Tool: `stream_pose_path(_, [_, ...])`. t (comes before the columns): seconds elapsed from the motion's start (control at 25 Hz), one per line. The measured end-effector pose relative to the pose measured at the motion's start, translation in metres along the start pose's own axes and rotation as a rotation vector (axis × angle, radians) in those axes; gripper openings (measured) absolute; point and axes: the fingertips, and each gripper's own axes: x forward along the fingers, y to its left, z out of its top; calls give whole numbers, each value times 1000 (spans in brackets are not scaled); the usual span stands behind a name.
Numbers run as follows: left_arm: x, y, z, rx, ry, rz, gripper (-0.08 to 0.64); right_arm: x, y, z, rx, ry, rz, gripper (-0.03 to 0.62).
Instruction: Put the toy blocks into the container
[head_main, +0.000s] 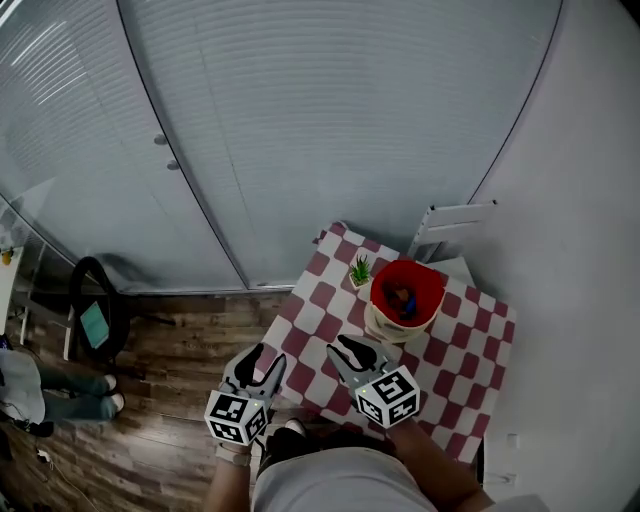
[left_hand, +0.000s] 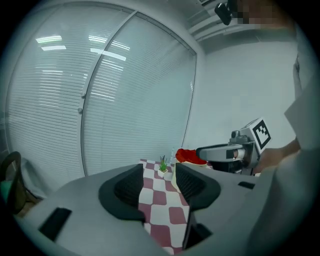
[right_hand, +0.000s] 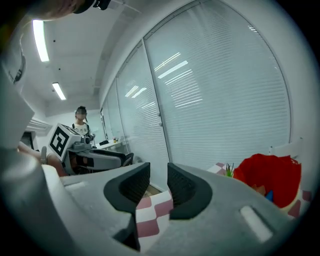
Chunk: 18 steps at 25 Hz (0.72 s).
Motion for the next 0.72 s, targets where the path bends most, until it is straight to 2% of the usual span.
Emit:
stream_pose_path(0.32, [-47, 8, 2, -4, -58, -5, 187, 11, 39, 18, -76, -24, 60, 94])
stream_pose_path(0.56, [-62, 21, 0, -21, -75, 0, 187, 14, 56, 19, -97, -32, 41, 94])
stream_pose_path(0.72, [-68, 27, -3, -32, -73, -23, 187, 17, 65, 17, -96, -34, 26, 94])
